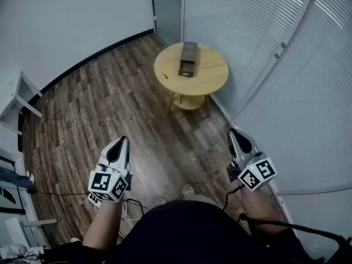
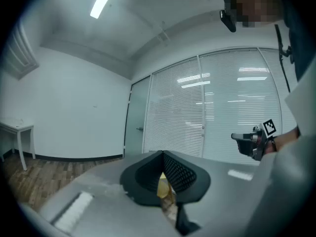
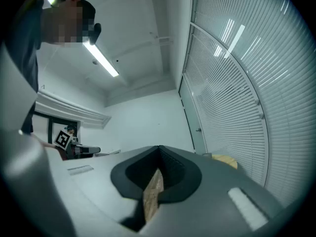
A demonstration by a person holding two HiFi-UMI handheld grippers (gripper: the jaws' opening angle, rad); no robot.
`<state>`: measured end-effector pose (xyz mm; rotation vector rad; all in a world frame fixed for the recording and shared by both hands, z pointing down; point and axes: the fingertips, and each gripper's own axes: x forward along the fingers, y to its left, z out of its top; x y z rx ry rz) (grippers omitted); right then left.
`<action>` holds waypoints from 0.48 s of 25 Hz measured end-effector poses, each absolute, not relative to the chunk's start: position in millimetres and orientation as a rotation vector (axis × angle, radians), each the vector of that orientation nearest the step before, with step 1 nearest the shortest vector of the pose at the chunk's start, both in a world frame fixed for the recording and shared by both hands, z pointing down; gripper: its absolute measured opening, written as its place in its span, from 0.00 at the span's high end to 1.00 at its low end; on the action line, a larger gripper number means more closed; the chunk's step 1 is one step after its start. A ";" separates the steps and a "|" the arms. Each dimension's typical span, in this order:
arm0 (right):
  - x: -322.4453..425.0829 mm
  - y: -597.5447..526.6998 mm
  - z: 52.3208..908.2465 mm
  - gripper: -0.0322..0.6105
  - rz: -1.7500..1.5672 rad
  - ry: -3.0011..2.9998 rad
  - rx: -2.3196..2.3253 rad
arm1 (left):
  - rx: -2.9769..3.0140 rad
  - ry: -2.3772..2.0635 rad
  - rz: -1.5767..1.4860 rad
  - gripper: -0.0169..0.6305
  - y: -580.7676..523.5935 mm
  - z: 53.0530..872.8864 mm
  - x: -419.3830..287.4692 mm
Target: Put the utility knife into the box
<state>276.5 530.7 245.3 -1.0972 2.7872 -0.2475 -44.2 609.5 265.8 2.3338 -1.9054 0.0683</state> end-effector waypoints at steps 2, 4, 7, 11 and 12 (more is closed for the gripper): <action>274.5 529.6 250.3 0.94 -0.286 2.785 -1.087 | 2.325 -1.921 0.086 0.97 606.6 264.2 -48.3; 275.4 526.8 253.1 0.94 -0.300 2.789 -1.079 | 2.314 -1.936 0.089 0.97 600.6 263.1 -48.6; 281.5 517.6 258.2 0.94 -0.304 2.801 -1.059 | 2.311 -1.954 0.074 0.97 587.5 260.3 -39.6; 291.8 496.8 270.5 0.94 -0.387 2.781 -1.026 | 2.326 -1.980 0.090 0.97 569.8 254.4 -26.0; 295.4 490.7 271.3 0.94 -0.403 2.764 -1.016 | 2.321 -1.990 0.097 0.97 565.5 254.3 -23.9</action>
